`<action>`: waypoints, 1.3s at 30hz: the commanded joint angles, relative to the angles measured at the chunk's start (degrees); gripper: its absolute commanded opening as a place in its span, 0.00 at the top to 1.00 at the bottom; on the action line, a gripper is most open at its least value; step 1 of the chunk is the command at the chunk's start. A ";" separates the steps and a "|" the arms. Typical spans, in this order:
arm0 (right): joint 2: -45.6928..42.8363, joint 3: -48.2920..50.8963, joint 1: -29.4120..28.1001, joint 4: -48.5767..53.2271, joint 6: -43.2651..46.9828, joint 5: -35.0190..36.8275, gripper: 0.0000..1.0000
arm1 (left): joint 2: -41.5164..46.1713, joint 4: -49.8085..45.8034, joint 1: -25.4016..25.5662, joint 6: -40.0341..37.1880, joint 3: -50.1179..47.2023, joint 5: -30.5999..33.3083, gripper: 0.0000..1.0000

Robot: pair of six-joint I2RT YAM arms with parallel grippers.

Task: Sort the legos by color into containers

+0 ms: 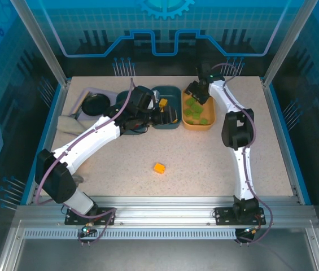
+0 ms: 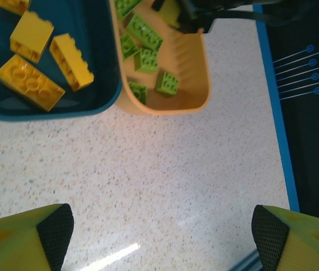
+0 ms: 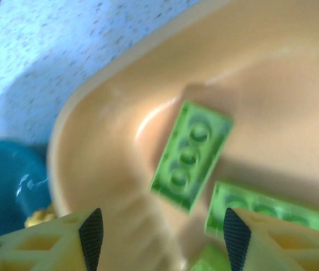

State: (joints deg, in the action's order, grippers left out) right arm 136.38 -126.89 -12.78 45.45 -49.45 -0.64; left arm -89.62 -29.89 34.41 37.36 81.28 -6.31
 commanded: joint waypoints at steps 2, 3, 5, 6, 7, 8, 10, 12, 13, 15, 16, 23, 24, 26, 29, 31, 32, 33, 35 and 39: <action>-18.92 14.02 -3.93 -8.34 5.37 1.62 0.35 | 1.71 -7.68 0.62 4.54 -1.91 -0.44 0.15; -22.57 18.06 -4.76 -9.78 7.05 1.07 0.34 | 1.73 -8.44 0.65 6.06 -2.97 -1.10 0.15; -28.58 25.11 -6.28 -11.46 10.81 -0.29 0.34 | 1.57 -11.06 0.66 10.10 -4.78 -1.50 0.15; -32.03 28.89 -7.23 -12.02 12.97 -1.24 0.33 | 1.32 -12.08 0.71 12.37 -5.63 -2.71 0.16; -34.75 32.12 -8.08 -12.45 14.86 -2.45 0.33 | 1.17 -12.61 0.76 14.40 -6.47 -3.76 0.16; -37.79 35.76 -8.94 -12.75 16.61 -3.75 0.33 | 0.97 -13.84 0.82 16.93 -7.36 -4.87 0.17; -44.20 44.06 -10.64 -14.01 19.27 -6.68 0.33 | 0.68 -16.14 1.30 22.07 -9.02 -6.13 0.17; -51.52 52.89 -12.90 -15.64 22.40 -10.17 0.33 | 0.43 -18.37 1.70 27.80 -11.04 -7.11 0.17; -53.85 56.89 -14.10 -16.01 24.11 -11.35 0.33 | 0.34 -18.49 1.87 30.02 -12.13 -7.67 0.17; -60.78 63.64 -17.67 -15.53 27.97 -12.99 0.32 | 0.74 -16.45 2.47 35.69 -15.15 -8.59 0.17; -63.28 66.32 -18.92 -15.41 29.39 -14.23 0.32 | 0.84 -14.99 2.92 37.78 -16.36 -8.78 0.17; -79.35 79.95 -25.08 -10.79 34.07 -18.01 0.31 | -0.98 -7.03 7.45 54.09 -20.91 -6.41 0.14; -80.11 80.58 -25.44 -9.19 33.92 -18.31 0.31 | -1.42 -5.69 8.02 56.12 -21.32 -5.88 0.14; -81.02 81.34 -25.63 -7.23 33.66 -19.44 0.31 | -2.78 -5.35 8.78 58.76 -20.59 -5.07 0.13; -82.72 81.89 -26.14 -6.51 32.72 -19.49 0.31 | -5.94 -5.77 9.22 60.52 -18.98 -4.78 0.12; -83.86 81.95 -26.17 -6.52 31.89 -18.90 0.31 | -7.79 -5.76 9.60 62.23 -18.74 -5.24 0.12; -84.30 81.91 -26.22 -6.52 31.51 -18.55 0.31 | -8.53 -5.75 9.84 62.90 -18.61 -4.90 0.13; -84.64 81.98 -26.18 -6.63 31.10 -18.31 0.31 | -9.27 -5.98 10.10 63.55 -18.57 -4.53 0.14; -85.03 82.07 -26.33 -6.86 30.32 -18.09 0.31 | -10.41 -5.66 10.22 63.89 -18.37 -3.37 0.17; -85.46 82.46 -26.41 -6.96 29.44 -17.94 0.31 | -12.41 -4.27 10.15 63.21 -17.99 -1.01 0.27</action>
State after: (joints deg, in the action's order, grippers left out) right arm 51.75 -45.28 -38.28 37.69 -18.65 -18.46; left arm -100.75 -35.05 44.16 99.24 61.36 -9.82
